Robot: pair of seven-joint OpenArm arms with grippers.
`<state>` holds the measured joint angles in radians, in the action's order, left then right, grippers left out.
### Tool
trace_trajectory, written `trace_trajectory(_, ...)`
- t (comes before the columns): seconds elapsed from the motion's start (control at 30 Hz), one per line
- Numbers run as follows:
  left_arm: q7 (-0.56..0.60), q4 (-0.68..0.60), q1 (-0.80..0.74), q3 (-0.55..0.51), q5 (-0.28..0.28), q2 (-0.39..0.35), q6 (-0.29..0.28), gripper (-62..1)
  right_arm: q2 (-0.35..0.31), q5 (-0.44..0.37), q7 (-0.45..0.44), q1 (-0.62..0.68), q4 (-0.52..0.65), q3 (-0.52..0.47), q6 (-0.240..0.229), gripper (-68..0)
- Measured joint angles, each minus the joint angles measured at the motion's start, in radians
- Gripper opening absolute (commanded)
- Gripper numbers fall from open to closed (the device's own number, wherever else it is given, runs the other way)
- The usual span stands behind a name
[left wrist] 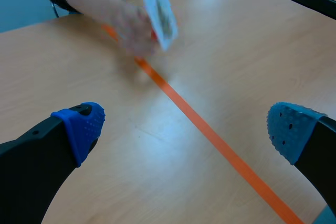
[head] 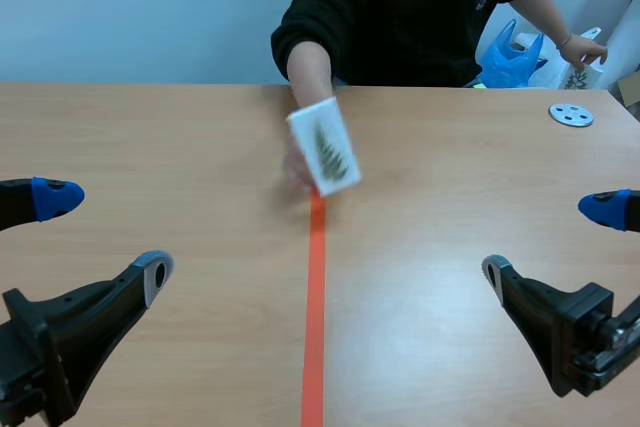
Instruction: Sort the leaf by its shape. The table is split by an orange tape line. A compound leaf with several leaflets goes to the left side, a simple leaf with one blade goes to the right side. Return to the home posture when a red brick is placed on the table.
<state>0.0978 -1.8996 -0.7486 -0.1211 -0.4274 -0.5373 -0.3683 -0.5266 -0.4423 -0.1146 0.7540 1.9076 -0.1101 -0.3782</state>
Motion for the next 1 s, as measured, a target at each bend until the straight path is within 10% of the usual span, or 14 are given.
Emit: trace_trajectory(1.0,0.0,0.0,0.0,0.0,0.0,0.005,0.0,1.4,0.0,0.019,0.028,-0.003,0.0,0.0,0.0,0.4)
